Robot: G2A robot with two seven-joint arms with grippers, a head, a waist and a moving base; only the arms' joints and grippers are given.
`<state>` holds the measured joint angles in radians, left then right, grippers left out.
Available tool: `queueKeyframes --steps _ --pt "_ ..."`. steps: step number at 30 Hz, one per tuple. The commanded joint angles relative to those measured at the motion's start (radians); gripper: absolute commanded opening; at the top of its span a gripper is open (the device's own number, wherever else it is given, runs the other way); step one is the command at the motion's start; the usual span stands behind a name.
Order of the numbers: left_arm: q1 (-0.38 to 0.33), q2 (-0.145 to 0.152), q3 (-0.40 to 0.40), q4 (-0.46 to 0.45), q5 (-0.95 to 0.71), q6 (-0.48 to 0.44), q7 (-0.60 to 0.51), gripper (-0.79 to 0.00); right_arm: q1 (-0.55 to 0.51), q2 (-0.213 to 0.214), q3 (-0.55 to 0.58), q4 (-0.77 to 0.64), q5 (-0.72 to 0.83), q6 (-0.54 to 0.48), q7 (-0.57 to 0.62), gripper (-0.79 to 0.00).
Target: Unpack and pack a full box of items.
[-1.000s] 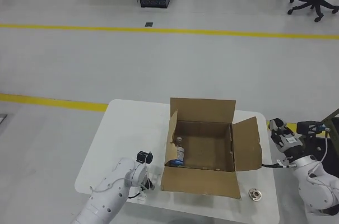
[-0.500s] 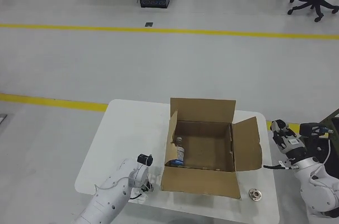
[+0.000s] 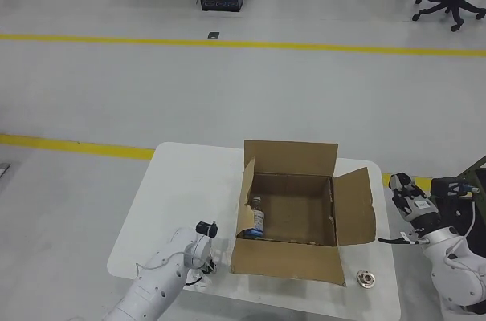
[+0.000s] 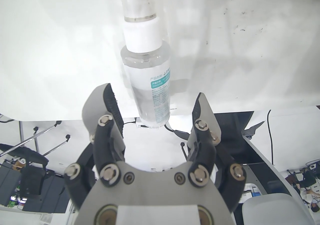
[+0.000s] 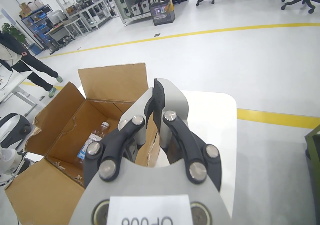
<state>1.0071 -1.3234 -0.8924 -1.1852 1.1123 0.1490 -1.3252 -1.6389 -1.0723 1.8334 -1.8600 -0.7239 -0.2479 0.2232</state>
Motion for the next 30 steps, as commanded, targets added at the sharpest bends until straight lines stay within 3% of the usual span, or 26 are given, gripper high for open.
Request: queueKeyframes --steps 1,14,15,17,24,30 --pt "-0.001 -0.001 0.000 0.009 0.000 0.001 0.005 -0.185 -0.001 -0.001 0.000 -0.001 -0.001 0.000 0.000 -0.785" --pt "-0.022 -0.014 0.009 0.069 -0.015 0.001 0.024 -0.305 -0.008 -0.004 0.008 -0.004 -0.001 0.004 0.001 -0.785" --pt "-0.024 -0.015 0.010 0.071 -0.015 0.001 0.025 -0.388 -0.008 -0.004 0.009 -0.004 -0.002 0.003 0.002 -0.785" --pt "-0.026 -0.016 0.011 0.076 -0.016 0.001 0.026 -0.431 -0.008 -0.005 0.010 -0.004 -0.001 0.003 0.003 -0.785" --pt "-0.031 -0.020 0.013 0.089 -0.017 -0.002 0.031 -0.773 -0.005 -0.006 0.012 -0.003 -0.001 0.001 0.007 -0.785" --pt "-0.027 -0.016 -0.003 0.056 -0.003 0.003 0.030 -0.785 0.000 -0.007 0.018 0.005 0.003 0.005 0.014 -0.785"
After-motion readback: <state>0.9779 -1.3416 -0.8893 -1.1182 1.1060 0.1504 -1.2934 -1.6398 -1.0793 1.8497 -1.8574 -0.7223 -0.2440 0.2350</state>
